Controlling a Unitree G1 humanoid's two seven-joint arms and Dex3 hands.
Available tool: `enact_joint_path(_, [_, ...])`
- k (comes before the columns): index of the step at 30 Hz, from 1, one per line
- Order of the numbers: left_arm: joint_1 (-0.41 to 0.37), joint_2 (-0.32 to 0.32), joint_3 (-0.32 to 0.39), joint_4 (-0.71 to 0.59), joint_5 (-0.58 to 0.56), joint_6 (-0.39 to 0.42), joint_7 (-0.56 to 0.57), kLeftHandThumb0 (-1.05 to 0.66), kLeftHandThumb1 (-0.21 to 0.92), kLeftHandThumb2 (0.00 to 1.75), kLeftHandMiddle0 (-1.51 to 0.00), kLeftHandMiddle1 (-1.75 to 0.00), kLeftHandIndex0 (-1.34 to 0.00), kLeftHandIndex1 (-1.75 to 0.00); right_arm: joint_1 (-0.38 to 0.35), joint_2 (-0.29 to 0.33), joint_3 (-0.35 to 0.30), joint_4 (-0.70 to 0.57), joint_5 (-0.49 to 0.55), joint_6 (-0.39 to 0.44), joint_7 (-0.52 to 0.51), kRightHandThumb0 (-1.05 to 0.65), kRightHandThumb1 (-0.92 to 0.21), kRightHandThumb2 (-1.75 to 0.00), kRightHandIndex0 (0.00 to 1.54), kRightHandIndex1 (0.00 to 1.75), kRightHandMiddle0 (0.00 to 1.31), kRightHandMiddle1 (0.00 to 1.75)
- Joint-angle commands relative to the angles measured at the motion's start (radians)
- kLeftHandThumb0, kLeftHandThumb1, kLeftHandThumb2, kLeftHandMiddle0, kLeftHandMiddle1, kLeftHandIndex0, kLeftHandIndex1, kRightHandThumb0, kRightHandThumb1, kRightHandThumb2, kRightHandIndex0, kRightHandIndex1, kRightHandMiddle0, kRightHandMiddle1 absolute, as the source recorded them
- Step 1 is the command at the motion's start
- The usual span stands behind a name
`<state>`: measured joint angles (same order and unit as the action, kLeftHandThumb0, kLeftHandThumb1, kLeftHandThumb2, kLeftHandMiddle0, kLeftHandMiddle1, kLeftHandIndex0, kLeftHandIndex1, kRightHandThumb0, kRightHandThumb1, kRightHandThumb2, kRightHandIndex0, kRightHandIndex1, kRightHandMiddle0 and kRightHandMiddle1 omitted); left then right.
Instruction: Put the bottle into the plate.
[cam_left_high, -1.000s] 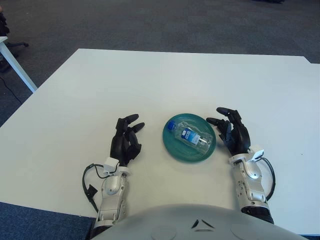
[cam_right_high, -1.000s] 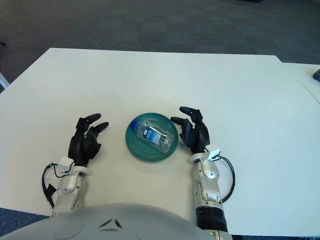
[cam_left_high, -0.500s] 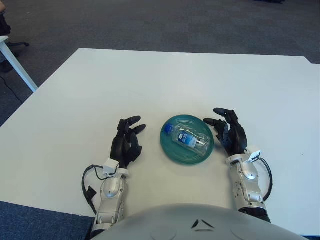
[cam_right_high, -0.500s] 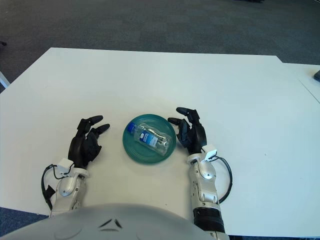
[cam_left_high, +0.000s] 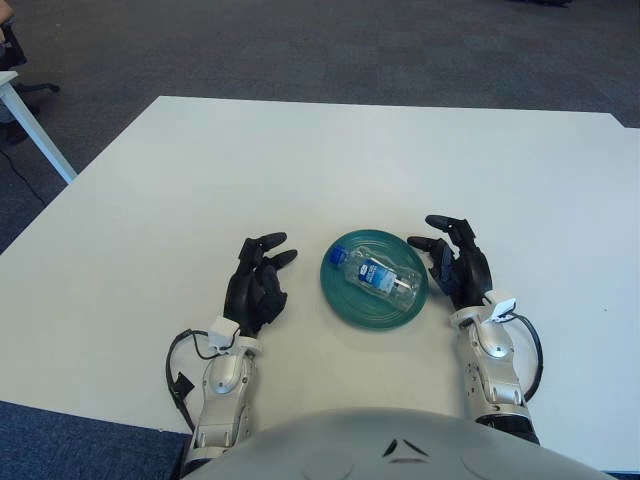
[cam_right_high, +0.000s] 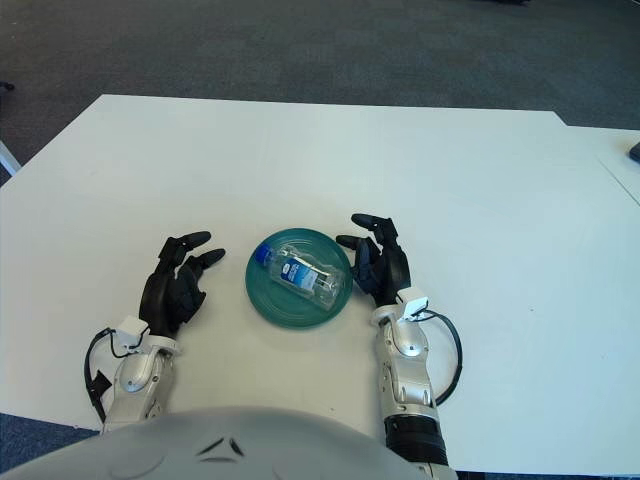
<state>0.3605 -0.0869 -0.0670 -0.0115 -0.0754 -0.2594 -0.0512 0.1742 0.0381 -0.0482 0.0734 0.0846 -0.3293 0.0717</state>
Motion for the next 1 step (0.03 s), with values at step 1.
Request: enact_joint_path(1, [0.005, -0.002, -0.001, 0.034, -0.003, 0.029, 0.0, -0.75, 0.92, 0.78, -0.55, -0.88, -0.32, -1.22, -0.007, -0.003, -0.001, -0.023, -0.021, 0.006, -0.02, -0.58, -0.89, -0.72, 0.43, 0.84, 0.14, 1.21])
